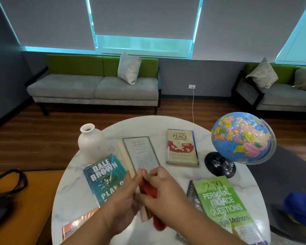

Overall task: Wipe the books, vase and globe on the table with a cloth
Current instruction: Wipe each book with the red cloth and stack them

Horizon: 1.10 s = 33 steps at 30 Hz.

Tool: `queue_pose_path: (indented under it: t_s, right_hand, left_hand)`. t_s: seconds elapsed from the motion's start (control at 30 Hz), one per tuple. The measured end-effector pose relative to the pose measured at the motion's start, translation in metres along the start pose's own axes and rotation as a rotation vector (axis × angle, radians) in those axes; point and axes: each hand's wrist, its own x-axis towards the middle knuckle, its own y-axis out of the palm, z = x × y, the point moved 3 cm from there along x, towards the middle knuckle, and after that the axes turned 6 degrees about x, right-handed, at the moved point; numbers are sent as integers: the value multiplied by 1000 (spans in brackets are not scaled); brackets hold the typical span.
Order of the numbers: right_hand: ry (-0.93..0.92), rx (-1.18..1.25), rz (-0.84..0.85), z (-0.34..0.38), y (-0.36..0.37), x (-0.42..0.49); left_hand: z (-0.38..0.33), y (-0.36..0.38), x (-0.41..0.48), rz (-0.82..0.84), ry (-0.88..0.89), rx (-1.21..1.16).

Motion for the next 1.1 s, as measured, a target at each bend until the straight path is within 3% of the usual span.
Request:
queue_pose_path:
  t_s: [0.07,0.17,0.4,0.5,0.57,0.67,0.73,0.93,1.1]
  right_hand:
    - [-128,-172,82,9,6,-3]
    - [-207,-241,75,9,4,-5]
    - [66,-208,-85,-30,-23,6]
    - [67,-229,-132,-32,-26,9]
    - [-32,-200,-89,-19,-20,4]
    - [-279,-350,112,-5,-3,-11]
    - [-255,-460,179,-9,3,-17]
    - [-126,-539,-32,-25,-7,-6]
    - [50,-65,-377,-34,-39,2]
  left_hand:
    - [2,-4,2,-75,-18,-142]
    - [1,-7,2,-65,-5,-212]
    - [0,-9,-5,-30,-59,-181]
    - [-1,-6,-7,-48,-81,-166]
    - [-1,-4,-5,-55,-70,-161]
    - [-2,-7,3,-102,-68,-184]
    - [-9,-11,9,-168,-67,-135]
    - [-32,2,30,-308,-27,247]
    - [-41,15,53,-148,-53,317]
